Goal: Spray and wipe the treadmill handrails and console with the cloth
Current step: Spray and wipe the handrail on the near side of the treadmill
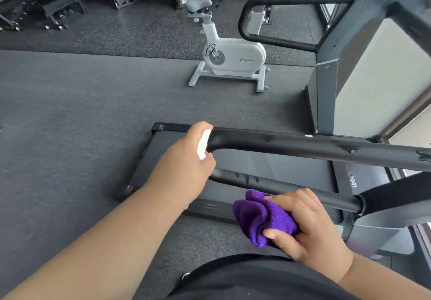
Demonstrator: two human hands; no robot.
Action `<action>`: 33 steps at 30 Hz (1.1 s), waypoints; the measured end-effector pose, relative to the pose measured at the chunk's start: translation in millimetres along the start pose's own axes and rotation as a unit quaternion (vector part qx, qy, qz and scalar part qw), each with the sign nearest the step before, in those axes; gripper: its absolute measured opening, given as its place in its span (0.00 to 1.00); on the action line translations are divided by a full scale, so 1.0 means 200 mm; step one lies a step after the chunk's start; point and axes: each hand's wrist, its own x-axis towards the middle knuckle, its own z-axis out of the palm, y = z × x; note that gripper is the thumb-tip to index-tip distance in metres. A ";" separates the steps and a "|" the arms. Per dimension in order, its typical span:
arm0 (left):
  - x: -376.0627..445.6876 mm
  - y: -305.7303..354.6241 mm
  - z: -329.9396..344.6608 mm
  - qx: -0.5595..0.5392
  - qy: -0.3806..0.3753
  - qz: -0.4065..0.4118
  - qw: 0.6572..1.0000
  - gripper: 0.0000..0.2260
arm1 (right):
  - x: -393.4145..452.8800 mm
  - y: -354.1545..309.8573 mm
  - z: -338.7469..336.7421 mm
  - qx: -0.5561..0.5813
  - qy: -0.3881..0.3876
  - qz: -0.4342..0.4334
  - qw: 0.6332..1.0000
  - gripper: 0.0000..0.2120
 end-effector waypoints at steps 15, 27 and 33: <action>-0.04 0.01 0.03 -0.065 0.009 0.060 0.996 0.23 | 0.02 -0.10 -0.04 -0.014 0.038 0.015 0.999 0.21; -0.21 0.52 0.34 -0.083 -0.080 0.177 0.977 0.26 | -0.23 -0.07 -0.34 0.011 0.212 0.167 0.963 0.15; -0.29 0.78 0.50 -0.132 -0.064 0.238 0.960 0.33 | -0.32 -0.04 -0.58 0.064 0.373 0.337 0.862 0.12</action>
